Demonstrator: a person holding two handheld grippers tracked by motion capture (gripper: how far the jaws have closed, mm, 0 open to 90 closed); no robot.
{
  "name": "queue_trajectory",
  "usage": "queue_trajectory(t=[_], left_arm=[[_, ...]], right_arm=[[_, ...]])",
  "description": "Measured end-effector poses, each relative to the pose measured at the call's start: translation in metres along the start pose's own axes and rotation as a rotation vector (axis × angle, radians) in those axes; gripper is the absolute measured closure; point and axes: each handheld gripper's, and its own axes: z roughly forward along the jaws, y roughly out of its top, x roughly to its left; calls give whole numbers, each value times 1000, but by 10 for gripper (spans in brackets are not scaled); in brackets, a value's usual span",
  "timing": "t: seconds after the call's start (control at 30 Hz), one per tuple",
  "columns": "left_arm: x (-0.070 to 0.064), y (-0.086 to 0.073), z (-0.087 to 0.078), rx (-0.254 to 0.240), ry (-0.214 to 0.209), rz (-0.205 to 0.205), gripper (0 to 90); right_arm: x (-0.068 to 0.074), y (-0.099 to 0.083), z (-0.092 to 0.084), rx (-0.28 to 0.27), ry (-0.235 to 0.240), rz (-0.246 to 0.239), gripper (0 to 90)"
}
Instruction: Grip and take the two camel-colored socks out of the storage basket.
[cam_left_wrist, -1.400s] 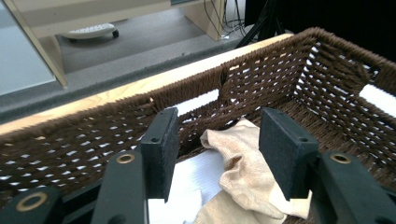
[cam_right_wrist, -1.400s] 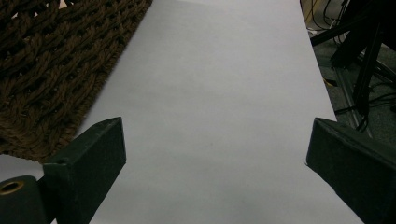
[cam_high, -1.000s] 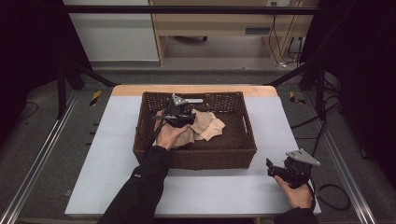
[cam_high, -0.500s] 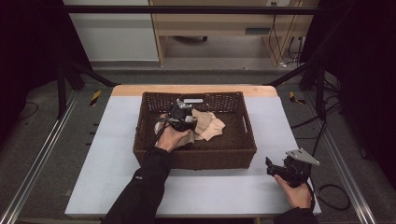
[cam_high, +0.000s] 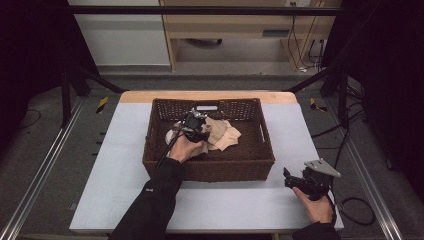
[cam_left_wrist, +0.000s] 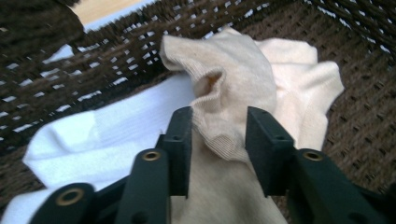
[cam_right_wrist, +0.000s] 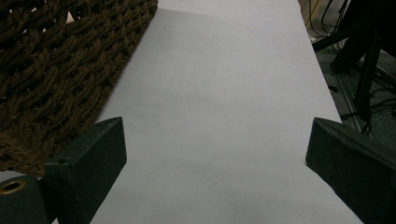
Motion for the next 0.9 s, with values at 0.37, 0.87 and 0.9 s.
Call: queue_trajectory(t=[0.37, 0.87, 0.9], left_arm=[[-3, 1, -5, 31, -31, -19, 869], [7, 11, 0, -98, 10, -37, 436], [7, 12, 3, -84, 11, -31, 436]], right_arm=[[1, 0, -1, 5, -2, -16, 70], [0, -1, -1, 7, -3, -16, 66], [0, -1, -1, 8, -2, -14, 66]])
